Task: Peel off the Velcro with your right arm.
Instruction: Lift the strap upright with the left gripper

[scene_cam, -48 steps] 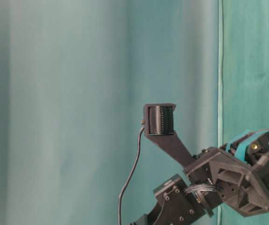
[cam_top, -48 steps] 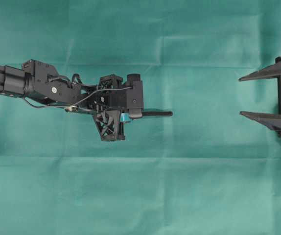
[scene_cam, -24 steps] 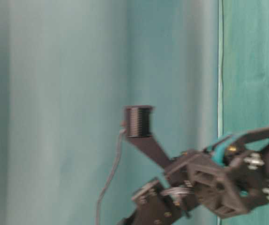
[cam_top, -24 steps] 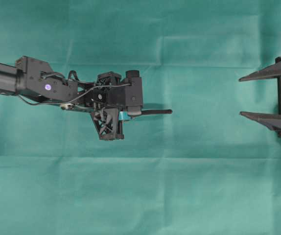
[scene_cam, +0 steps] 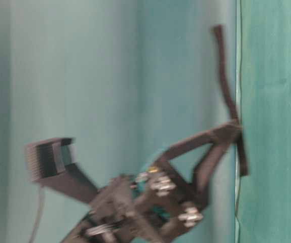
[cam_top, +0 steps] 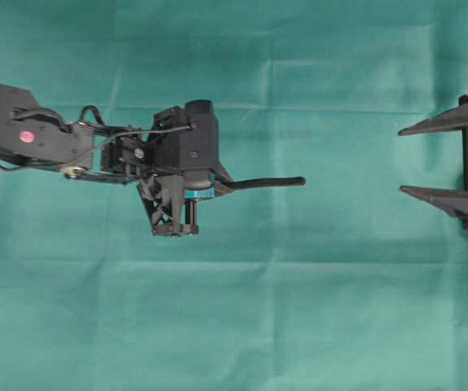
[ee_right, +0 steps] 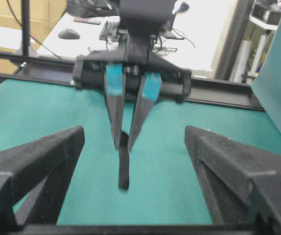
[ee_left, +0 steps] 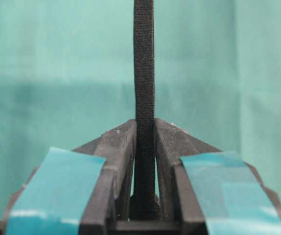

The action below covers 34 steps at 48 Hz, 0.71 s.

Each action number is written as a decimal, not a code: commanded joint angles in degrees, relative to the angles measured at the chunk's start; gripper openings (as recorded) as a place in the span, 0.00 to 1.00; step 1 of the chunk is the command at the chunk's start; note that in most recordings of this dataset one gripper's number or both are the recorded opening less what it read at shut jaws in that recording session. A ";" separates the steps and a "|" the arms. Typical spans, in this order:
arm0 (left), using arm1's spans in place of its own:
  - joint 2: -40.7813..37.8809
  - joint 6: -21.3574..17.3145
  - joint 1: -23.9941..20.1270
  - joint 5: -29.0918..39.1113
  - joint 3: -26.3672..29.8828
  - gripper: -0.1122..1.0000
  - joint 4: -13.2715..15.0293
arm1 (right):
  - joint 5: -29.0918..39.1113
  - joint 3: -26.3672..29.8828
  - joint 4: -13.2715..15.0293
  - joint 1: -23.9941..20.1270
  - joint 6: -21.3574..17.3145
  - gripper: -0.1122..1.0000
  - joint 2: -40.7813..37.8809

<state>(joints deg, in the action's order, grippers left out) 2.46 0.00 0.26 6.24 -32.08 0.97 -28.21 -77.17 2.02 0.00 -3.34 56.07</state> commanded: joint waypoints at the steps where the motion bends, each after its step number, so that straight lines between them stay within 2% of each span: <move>1: 3.43 0.00 0.44 0.09 0.62 0.19 0.00 | -0.62 1.23 0.09 -0.09 0.09 0.78 -0.18; 17: 9.32 0.53 0.53 2.37 -0.18 0.19 0.09 | -0.53 1.23 0.79 -0.09 0.62 0.78 -0.18; 34: 12.66 0.97 0.53 -0.09 -2.46 0.19 0.62 | -0.53 3.25 3.16 -0.09 0.70 0.78 -1.23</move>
<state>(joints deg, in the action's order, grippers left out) 13.10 0.88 0.70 7.82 -34.72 1.14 -28.21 -76.03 4.75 0.09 -2.55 55.90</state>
